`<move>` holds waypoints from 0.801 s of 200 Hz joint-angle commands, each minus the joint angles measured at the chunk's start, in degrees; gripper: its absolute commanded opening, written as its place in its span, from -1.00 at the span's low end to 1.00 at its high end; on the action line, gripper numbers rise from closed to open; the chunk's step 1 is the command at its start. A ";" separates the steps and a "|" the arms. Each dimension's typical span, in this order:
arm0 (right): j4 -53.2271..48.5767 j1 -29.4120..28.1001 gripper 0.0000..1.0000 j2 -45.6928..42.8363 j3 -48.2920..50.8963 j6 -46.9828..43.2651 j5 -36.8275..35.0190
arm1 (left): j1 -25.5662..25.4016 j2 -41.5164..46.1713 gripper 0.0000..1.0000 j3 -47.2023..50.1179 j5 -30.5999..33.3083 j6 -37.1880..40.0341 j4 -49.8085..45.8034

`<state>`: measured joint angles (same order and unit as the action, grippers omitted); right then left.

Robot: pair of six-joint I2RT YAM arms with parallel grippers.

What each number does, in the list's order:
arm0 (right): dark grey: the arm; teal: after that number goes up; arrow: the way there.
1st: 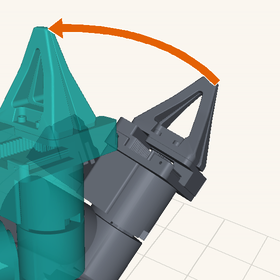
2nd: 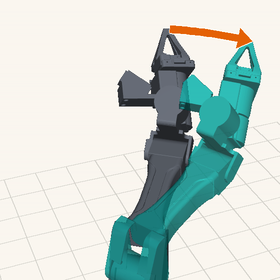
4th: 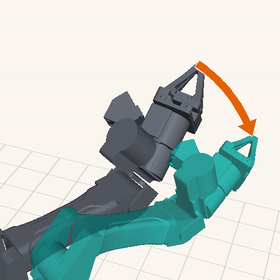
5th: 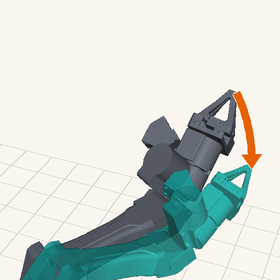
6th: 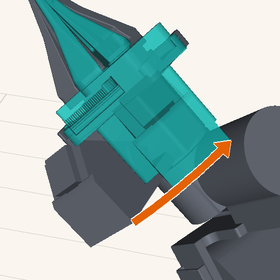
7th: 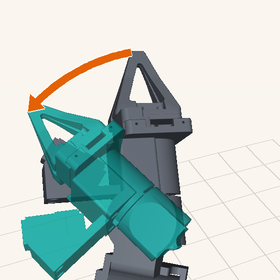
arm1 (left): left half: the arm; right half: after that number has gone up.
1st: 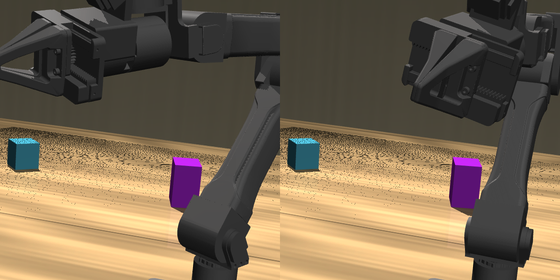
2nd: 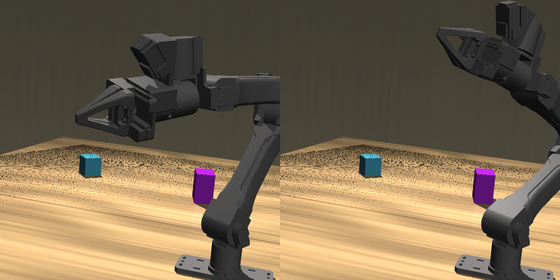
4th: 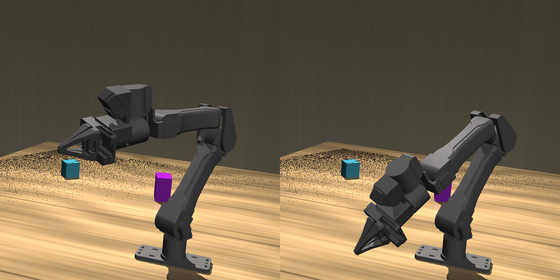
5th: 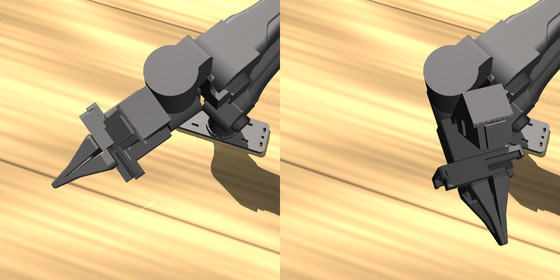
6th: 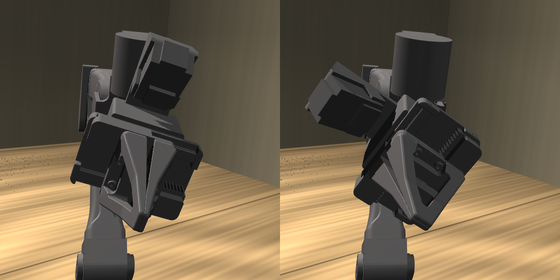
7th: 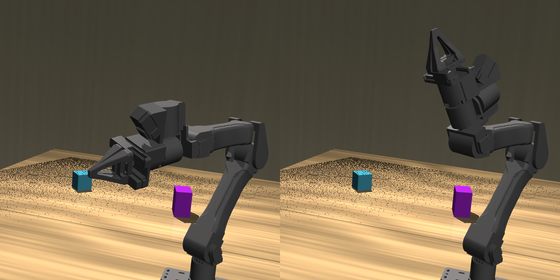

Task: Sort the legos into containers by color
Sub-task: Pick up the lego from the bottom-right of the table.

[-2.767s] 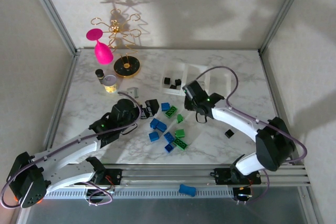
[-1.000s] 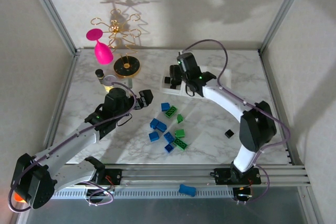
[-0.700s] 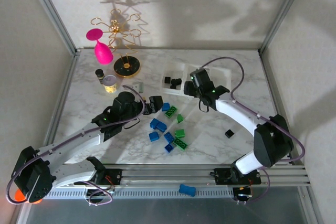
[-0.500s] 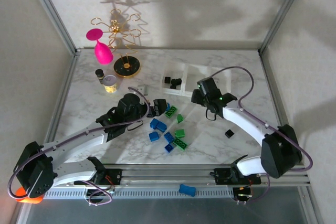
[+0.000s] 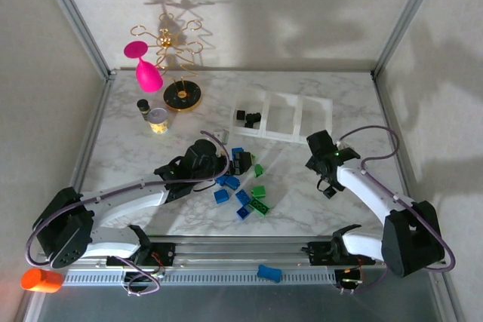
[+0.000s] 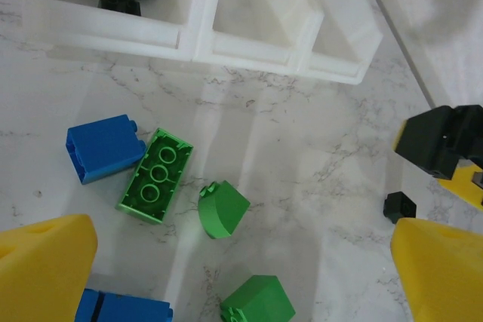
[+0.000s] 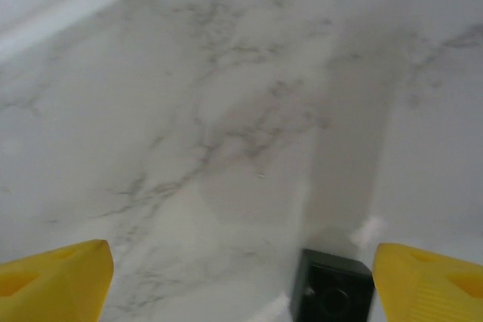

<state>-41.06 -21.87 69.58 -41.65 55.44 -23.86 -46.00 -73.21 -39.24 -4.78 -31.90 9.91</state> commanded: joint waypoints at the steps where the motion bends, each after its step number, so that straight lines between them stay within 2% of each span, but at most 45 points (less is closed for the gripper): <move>1: -5.54 0.46 0.80 -2.07 2.35 8.73 -0.77 | -0.32 -1.04 0.99 -2.80 -0.50 2.92 1.12; 39: -5.73 0.50 0.83 -4.70 6.85 14.78 1.67 | -0.32 -1.15 0.99 -2.95 -0.50 4.54 -0.10; 72: -1.67 0.42 0.82 -4.06 9.57 15.31 5.21 | -0.32 -1.32 0.99 -3.29 0.37 4.84 -0.77; 160: 4.29 0.33 0.24 -2.44 11.44 11.03 4.77 | -0.30 -2.11 0.99 -3.03 -0.67 3.07 -0.33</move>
<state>-37.85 -21.63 67.33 -31.75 67.16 -18.50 -46.00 -74.72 -40.73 -4.78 -28.29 9.89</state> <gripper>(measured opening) 0.642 0.996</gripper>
